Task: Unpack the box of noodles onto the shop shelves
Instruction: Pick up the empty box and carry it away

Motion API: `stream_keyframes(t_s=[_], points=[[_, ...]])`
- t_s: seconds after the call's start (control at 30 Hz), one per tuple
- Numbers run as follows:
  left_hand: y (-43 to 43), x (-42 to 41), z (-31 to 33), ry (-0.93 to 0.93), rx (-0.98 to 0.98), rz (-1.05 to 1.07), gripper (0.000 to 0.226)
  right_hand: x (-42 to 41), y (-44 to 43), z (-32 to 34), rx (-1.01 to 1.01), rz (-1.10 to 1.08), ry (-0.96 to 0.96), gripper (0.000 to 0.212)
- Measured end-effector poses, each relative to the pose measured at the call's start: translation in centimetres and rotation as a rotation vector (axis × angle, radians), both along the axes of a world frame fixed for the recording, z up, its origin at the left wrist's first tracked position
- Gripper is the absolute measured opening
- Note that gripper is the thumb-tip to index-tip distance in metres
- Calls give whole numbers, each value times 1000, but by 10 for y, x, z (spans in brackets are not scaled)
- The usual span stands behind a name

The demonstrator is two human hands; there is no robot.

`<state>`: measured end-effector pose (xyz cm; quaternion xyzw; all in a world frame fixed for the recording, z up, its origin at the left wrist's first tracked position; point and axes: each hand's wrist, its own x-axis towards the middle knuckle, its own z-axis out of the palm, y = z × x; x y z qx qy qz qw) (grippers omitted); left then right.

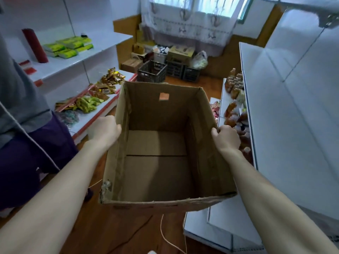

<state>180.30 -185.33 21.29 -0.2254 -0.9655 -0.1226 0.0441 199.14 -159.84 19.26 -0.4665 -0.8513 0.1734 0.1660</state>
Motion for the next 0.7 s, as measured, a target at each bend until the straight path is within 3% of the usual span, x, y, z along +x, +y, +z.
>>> stream_keyframes(t_s=[0.7], points=[[317,-320,-6,-7,81,-273,28,-251,254,6,91,-284,4,37]])
